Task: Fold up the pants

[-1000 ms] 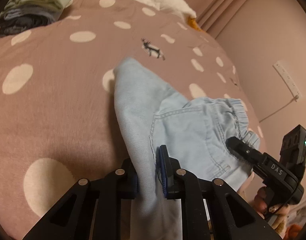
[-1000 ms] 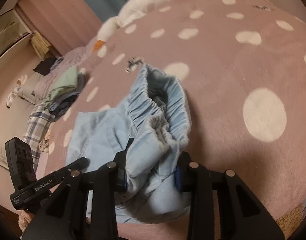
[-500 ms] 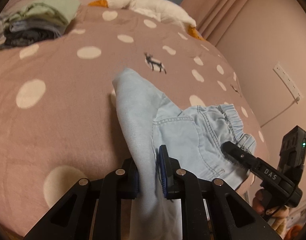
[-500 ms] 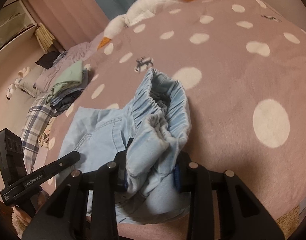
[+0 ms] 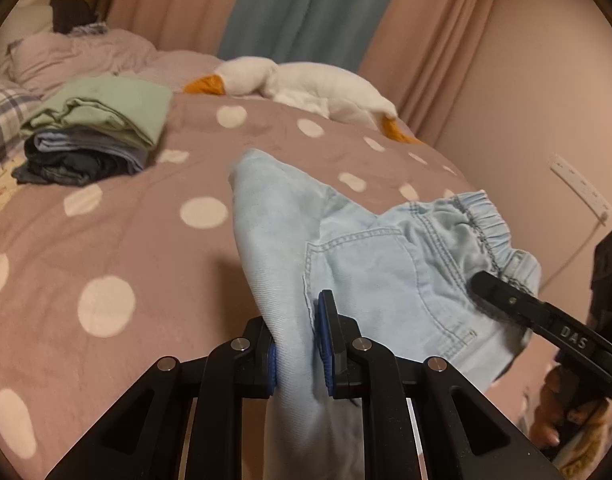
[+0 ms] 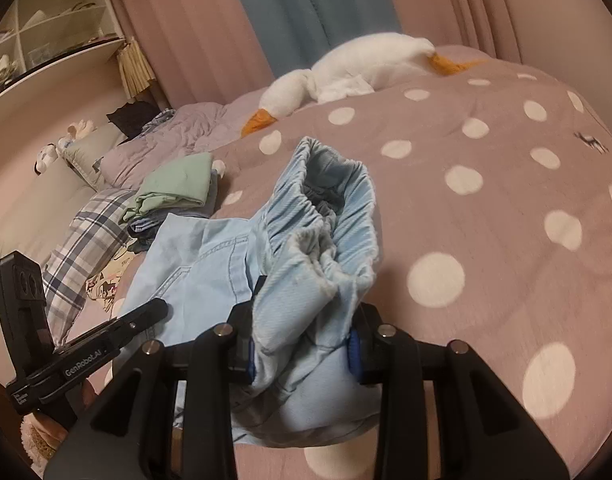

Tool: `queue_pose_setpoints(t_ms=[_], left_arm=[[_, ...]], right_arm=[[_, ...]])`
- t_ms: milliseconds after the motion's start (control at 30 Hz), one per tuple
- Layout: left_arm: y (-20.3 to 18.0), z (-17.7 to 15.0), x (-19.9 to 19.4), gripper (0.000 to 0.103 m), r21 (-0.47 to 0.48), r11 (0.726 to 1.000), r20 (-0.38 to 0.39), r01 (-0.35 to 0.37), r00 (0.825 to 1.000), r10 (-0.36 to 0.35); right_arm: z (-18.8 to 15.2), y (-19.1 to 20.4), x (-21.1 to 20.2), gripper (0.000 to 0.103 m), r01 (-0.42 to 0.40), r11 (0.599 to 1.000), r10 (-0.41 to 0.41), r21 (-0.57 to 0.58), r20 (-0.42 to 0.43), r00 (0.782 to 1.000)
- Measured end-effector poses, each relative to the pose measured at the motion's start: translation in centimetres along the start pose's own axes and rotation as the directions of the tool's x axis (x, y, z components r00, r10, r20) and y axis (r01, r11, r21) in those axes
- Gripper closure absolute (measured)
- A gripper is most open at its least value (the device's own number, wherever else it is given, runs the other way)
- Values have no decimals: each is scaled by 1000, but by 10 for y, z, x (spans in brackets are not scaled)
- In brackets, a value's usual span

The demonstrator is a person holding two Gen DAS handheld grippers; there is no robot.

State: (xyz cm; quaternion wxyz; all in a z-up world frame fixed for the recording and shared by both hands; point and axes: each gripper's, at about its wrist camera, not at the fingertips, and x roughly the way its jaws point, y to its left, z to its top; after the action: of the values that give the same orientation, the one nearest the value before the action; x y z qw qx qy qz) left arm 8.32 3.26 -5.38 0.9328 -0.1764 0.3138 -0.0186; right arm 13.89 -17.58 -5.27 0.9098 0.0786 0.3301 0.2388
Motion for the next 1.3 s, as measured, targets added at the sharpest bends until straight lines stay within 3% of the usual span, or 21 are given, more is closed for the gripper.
queue_pose_setpoints(t_ms=[367, 500, 600, 667, 700, 833, 967, 1033, 1167, 1300], left_arm=[[34, -28, 63, 89, -62, 996, -150, -65, 987, 55], [38, -35, 69, 89, -66, 995, -175, -79, 982, 67], [42, -41, 70, 80, -78, 992, -185, -97, 979, 81], [42, -44, 68, 67, -73, 990, -187, -119, 977, 103], [42, -44, 65, 65, -69, 989, -191, -129, 975, 114], [40, -40, 50, 62, -78, 988, -190, -134, 975, 118], [31, -32, 23, 33, -58, 989, -116, -136, 985, 129], [24, -26, 5, 31, -48, 991, -67, -127, 990, 123], [12, -21, -22, 9, -35, 994, 8, -104, 995, 104], [0, -20, -40, 9, -15, 995, 39, -95, 995, 96]], right_arm=[[-29, -20, 69, 69, 67, 997, -60, 36, -163, 985], [-40, -27, 80, 62, 121, 991, -106, 53, -227, 968], [-45, -35, 84, 57, 138, 987, -112, 81, -260, 959], [-46, -37, 82, 53, 146, 985, -116, 95, -264, 957], [-46, -37, 81, 51, 153, 984, -122, 97, -264, 957], [-42, -35, 67, 42, 181, 980, -156, 85, -238, 959], [-33, -28, 42, 28, 155, 984, -138, 89, -170, 976], [-26, -22, 26, 20, 138, 987, -127, 80, -128, 984], [-15, -4, -4, 5, 127, 991, -125, 44, -39, 991], [-17, 6, -25, 0, 140, 990, -141, 32, 39, 989]])
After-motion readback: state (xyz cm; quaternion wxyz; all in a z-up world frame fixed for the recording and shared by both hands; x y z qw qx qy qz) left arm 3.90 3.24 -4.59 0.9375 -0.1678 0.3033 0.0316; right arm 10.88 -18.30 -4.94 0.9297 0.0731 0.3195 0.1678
